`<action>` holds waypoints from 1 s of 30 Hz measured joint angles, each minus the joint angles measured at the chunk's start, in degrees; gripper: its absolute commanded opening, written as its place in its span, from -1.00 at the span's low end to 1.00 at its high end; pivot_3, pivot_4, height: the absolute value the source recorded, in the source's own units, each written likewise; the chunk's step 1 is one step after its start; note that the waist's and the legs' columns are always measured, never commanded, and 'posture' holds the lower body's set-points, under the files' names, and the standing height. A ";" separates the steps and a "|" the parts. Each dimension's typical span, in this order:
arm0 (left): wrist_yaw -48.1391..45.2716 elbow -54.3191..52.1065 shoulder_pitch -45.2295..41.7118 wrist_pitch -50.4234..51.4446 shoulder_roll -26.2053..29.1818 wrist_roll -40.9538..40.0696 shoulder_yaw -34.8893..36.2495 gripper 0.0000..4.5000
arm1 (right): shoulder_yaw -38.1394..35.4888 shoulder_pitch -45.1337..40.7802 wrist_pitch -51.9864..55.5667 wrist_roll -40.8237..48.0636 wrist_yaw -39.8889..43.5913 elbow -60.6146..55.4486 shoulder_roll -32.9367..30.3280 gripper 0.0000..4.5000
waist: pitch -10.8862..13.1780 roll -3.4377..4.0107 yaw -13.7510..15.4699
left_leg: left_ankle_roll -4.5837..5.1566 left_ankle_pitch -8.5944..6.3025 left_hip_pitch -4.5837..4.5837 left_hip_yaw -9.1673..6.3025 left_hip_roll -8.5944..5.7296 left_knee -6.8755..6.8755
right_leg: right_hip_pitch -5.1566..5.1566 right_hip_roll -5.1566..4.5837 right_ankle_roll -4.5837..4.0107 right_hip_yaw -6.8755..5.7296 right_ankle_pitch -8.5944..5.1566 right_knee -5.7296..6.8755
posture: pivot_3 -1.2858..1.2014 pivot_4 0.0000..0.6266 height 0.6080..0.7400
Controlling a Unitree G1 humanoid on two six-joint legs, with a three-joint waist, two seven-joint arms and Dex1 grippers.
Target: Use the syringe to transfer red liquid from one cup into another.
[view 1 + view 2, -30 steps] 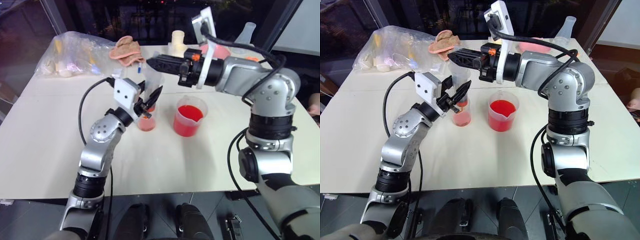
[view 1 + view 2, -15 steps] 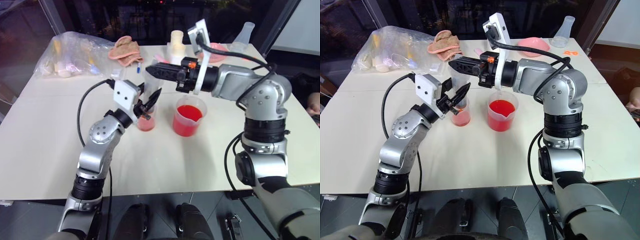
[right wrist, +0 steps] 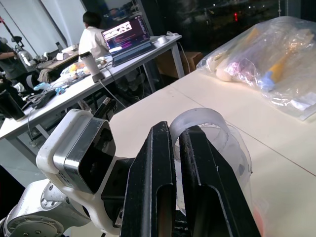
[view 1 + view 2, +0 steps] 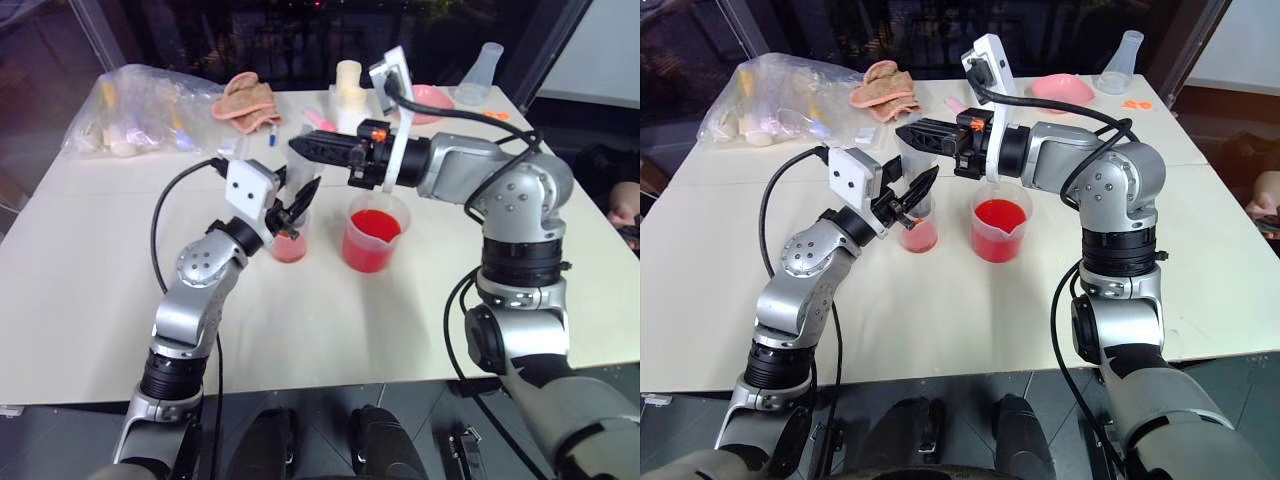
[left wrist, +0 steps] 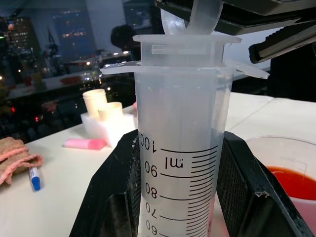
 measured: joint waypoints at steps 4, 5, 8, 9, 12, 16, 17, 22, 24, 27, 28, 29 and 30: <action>0.11 -0.01 0.00 0.04 0.02 0.01 0.00 -0.32 | 0.00 -0.10 -0.32 -0.46 0.73 0.51 0.10 -0.98 | 0.00 0.00 0.03 | 0.00 0.00 0.00 0.00 0.00 0.00 | 0.00 0.00 0.00 0.00 0.00 0.01 | 0.03 -0.52 1.00; 0.12 -0.01 0.00 0.04 0.04 0.01 0.00 -0.32 | 0.00 -0.19 -0.37 -0.52 0.97 0.75 0.11 -0.98 | 0.00 0.00 0.04 | 0.00 0.00 0.00 0.00 0.00 0.00 | 0.00 0.00 0.00 0.00 0.00 0.01 | 0.03 -0.52 1.00; 0.31 -0.07 0.00 0.04 0.10 0.02 0.06 -0.32 | 0.01 -0.39 -0.53 -0.88 1.55 1.08 0.11 -0.67 | 0.00 0.00 0.04 | -0.01 0.00 0.00 0.00 0.00 0.00 | 0.00 0.00 0.00 0.00 0.00 0.01 | 0.03 -0.52 1.00; 0.63 -0.06 0.00 0.04 0.17 0.06 0.15 -0.32 | 0.13 -0.52 -0.55 -0.97 2.13 1.11 0.19 -0.52 | 0.00 0.00 0.04 | -0.01 0.00 0.00 0.00 0.00 0.00 | -0.01 0.00 0.00 0.00 0.00 0.01 | 0.03 -0.52 1.00; 1.09 -0.06 0.01 0.21 0.44 0.12 0.37 -0.32 | 0.69 -0.94 -0.67 -1.07 3.29 1.12 0.28 0.15 | 0.00 0.00 -0.01 | -0.01 0.00 0.00 0.00 0.00 -0.01 | -0.03 0.00 0.00 0.00 0.00 0.02 | 0.03 -0.52 1.00; 1.69 -0.06 0.01 0.86 0.82 0.13 0.60 -0.32 | 1.58 -1.70 -0.81 -1.14 4.02 1.17 0.26 0.98 | 0.00 0.00 0.04 | -0.01 0.00 0.00 0.00 0.00 -0.01 | -0.02 0.00 0.00 0.00 0.00 0.03 | 0.03 -0.52 1.00; 1.79 -0.05 0.01 0.97 0.85 0.12 0.60 -0.32 | 1.70 -1.80 -0.86 -1.12 4.26 1.17 0.21 0.98 | 0.00 0.00 0.05 | -0.01 0.00 0.00 0.00 0.00 -0.01 | -0.03 0.00 0.00 0.00 0.00 0.02 | 0.03 -0.52 1.00; 1.82 -0.16 -0.05 0.96 0.77 0.06 0.45 -0.32 | 1.69 -2.40 -0.45 -1.14 5.23 2.09 -3.16 0.98 | 0.00 0.00 0.19 | -0.01 0.00 -0.01 -0.01 -0.02 -0.01 | 0.00 -0.02 0.00 0.00 0.00 -0.01 | 0.03 -0.52 1.00; 1.92 -0.64 -0.14 0.93 0.81 0.04 0.57 -0.32 | 1.14 -2.20 0.21 -1.13 5.59 2.24 -5.08 0.98 | 0.00 0.00 0.16 | -0.01 0.00 -0.01 -0.01 -0.02 -0.01 | -0.01 -0.02 0.00 0.00 0.00 -0.01 | 0.03 -0.52 1.00; 1.88 -3.06 -1.49 -0.17 0.54 -0.10 0.65 -0.32 | 0.80 -0.77 1.99 -1.12 5.70 2.83 -7.79 0.98 | 0.00 0.00 0.16 | -0.01 0.00 -0.01 -0.01 -0.01 -0.02 | -0.01 -0.03 0.00 0.01 0.00 -0.02 | 0.03 -0.52 1.00; 1.88 -3.69 -1.95 -0.41 0.50 -0.12 0.68 -0.32 | 0.81 -0.36 2.49 -1.02 5.76 2.88 -8.29 0.98 | 0.00 0.00 0.15 | -0.01 0.00 -0.01 -0.01 -0.01 -0.03 | -0.01 -0.03 0.00 0.01 0.00 -0.02 | 0.03 -0.52 1.00; 1.85 -4.01 -2.19 -0.48 0.37 -0.14 0.64 -0.32 | 0.68 -0.23 3.20 -0.89 5.80 2.85 -9.08 0.98 | 0.01 0.01 0.08 | -0.01 0.00 -0.01 -0.01 -0.01 -0.03 | -0.01 -0.03 0.00 0.02 0.00 -0.02 | 0.03 -0.52 1.00; 1.86 -4.06 -2.23 -0.50 0.29 -0.14 0.64 -0.32 | 0.19 -0.21 3.74 -0.69 5.81 2.73 -9.90 0.98 | 0.01 0.01 0.05 | -0.01 0.00 -0.01 -0.01 -0.01 -0.03 | -0.01 -0.02 0.00 0.01 0.00 -0.02 | 0.03 -0.52 1.00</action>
